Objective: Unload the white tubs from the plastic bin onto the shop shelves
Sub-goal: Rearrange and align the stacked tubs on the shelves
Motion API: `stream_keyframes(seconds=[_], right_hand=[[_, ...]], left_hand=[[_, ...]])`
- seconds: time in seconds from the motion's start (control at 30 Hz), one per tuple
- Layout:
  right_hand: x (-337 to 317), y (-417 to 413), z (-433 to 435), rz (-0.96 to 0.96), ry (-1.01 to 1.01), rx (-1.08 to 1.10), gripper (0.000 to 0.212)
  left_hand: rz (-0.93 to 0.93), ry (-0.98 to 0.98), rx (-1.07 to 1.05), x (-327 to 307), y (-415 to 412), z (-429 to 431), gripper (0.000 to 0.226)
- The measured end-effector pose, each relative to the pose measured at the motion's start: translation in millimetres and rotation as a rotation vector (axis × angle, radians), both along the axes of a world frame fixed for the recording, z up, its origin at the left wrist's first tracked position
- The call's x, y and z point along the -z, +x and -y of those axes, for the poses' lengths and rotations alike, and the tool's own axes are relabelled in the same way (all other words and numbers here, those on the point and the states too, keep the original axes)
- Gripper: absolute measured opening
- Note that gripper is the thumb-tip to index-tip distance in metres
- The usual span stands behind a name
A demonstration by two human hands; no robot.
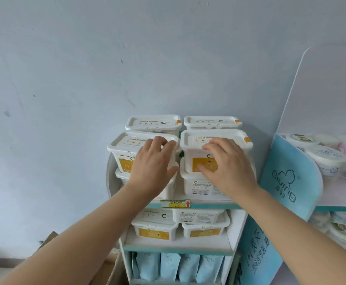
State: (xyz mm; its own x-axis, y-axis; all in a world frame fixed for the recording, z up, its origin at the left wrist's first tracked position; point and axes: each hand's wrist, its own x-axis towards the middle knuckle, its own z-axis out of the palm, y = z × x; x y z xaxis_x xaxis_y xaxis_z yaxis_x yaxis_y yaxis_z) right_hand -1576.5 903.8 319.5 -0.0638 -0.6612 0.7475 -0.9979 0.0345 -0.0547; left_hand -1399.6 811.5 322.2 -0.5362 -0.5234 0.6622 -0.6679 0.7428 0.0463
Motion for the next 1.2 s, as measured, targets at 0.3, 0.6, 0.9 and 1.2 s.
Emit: stream_keyframes(seconds=[0.3, 0.6, 0.9, 1.2], right_hand=[[31.5, 51.6, 18.4, 0.311, 0.206, 0.021, 0.044], [-5.5, 76.9, 44.5, 0.320, 0.247, -0.023, 0.060], [-10.8, 77.8, 61.2, 0.306, 0.288, 0.006, 0.024], [-8.6, 75.6, 43.9, 0.330, 0.179, -0.230, 0.060]], left_hand=[[-0.141, 0.273, -0.113, 19.5, 76.4, 49.4, 0.076], [-0.110, 0.418, -0.036, 9.1, 76.9, 71.0, 0.056], [-0.194, 0.398, 0.066, -1.0, 73.5, 78.6, 0.032], [-0.290, 0.295, 0.057, -26.1, 104.1, 54.5, 0.035]])
